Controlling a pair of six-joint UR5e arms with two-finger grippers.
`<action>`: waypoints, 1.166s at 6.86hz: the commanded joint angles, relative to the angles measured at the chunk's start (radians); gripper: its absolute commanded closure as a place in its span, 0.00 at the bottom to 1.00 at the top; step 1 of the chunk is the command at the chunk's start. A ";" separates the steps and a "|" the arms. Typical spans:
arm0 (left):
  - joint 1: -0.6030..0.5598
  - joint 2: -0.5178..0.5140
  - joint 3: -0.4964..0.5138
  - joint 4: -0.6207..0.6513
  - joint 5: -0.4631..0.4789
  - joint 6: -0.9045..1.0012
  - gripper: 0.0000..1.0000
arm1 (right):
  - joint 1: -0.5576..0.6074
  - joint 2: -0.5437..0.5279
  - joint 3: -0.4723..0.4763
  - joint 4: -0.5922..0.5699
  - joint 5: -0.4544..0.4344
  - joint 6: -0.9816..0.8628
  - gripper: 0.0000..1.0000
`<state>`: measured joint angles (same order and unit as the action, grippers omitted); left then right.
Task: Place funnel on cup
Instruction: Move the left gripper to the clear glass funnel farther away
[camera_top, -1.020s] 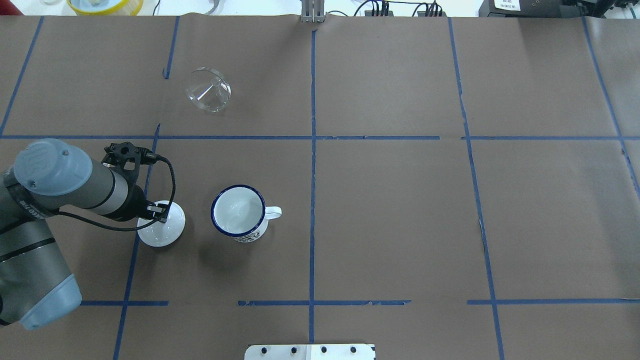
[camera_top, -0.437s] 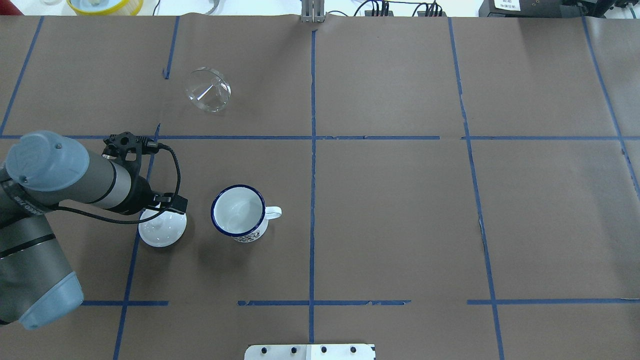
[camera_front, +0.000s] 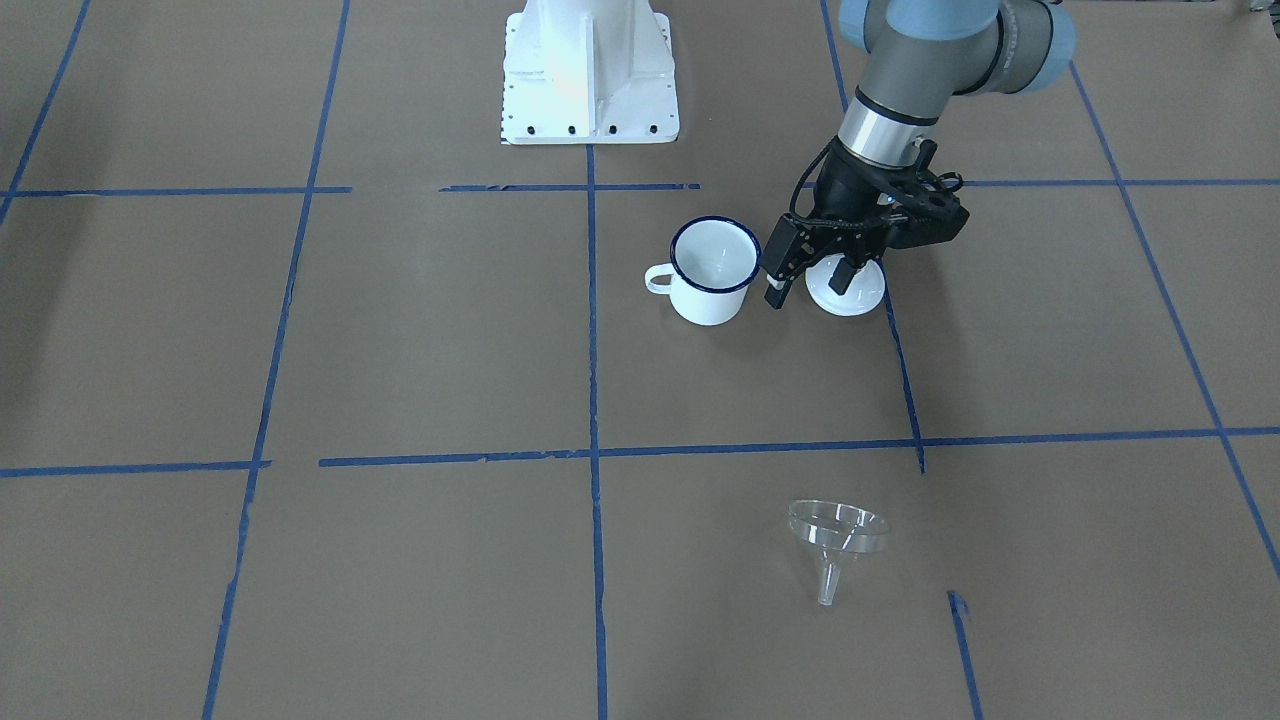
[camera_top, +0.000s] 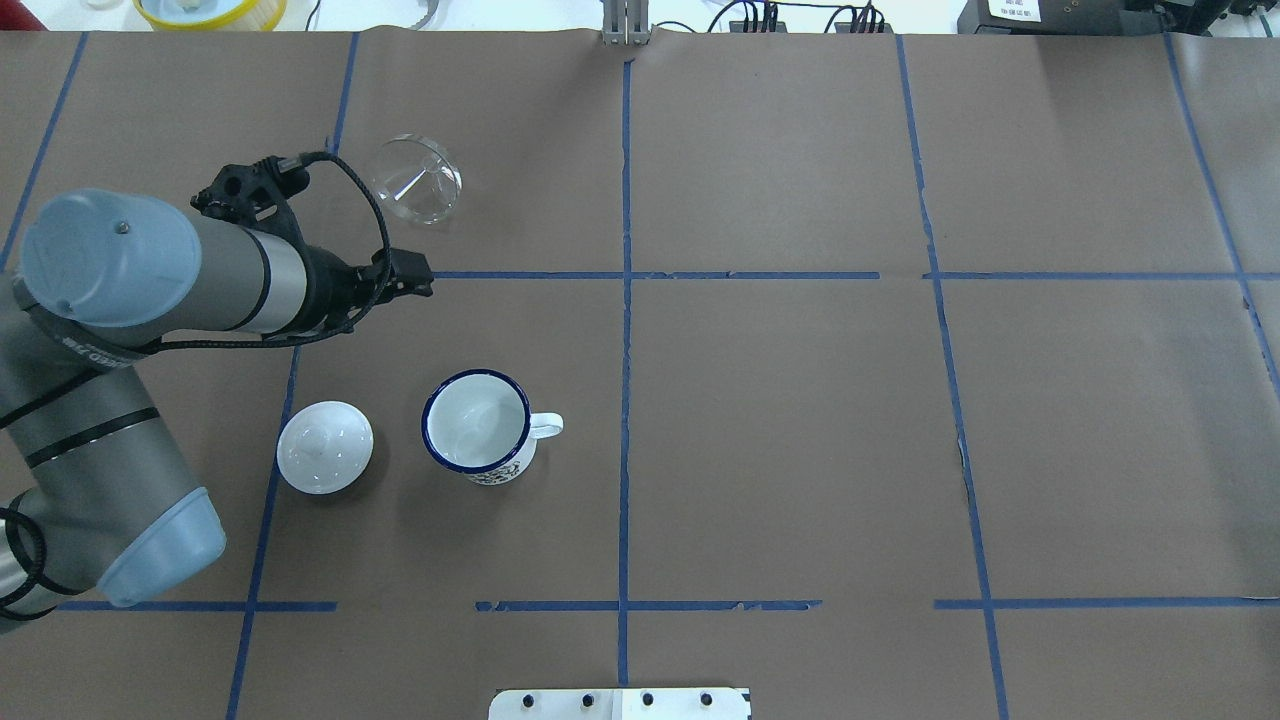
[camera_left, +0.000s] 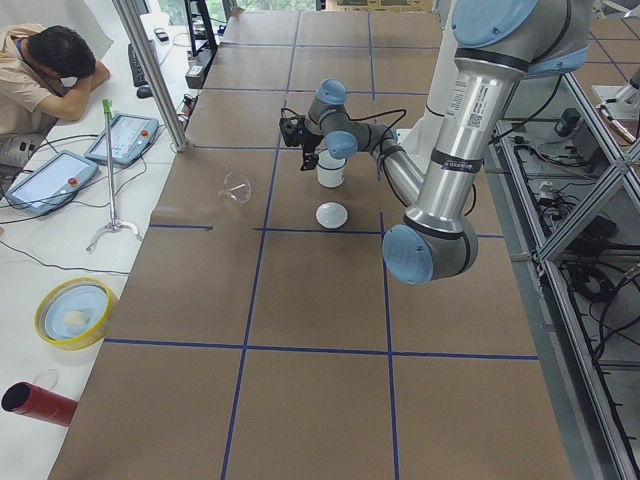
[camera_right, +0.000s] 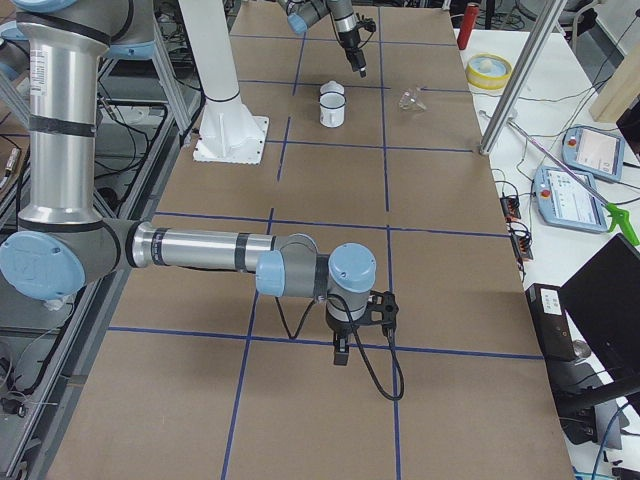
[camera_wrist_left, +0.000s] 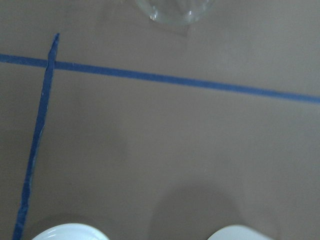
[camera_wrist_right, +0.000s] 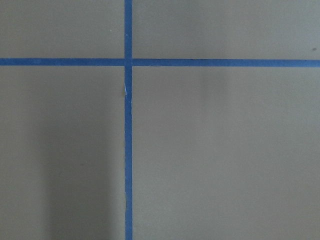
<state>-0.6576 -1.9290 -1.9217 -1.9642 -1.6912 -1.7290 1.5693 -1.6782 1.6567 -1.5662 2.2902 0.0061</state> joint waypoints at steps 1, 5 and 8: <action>0.006 -0.051 0.201 -0.362 0.207 -0.324 0.00 | 0.000 0.000 0.000 0.000 0.000 0.000 0.00; 0.012 -0.107 0.512 -0.697 0.346 -0.385 0.00 | 0.000 0.000 0.000 0.000 0.000 0.000 0.00; -0.040 -0.165 0.656 -0.714 0.344 -0.443 0.13 | 0.000 0.000 0.000 0.000 0.000 0.000 0.00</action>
<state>-0.6764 -2.0713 -1.3247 -2.6659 -1.3473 -2.1523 1.5693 -1.6782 1.6567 -1.5662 2.2902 0.0061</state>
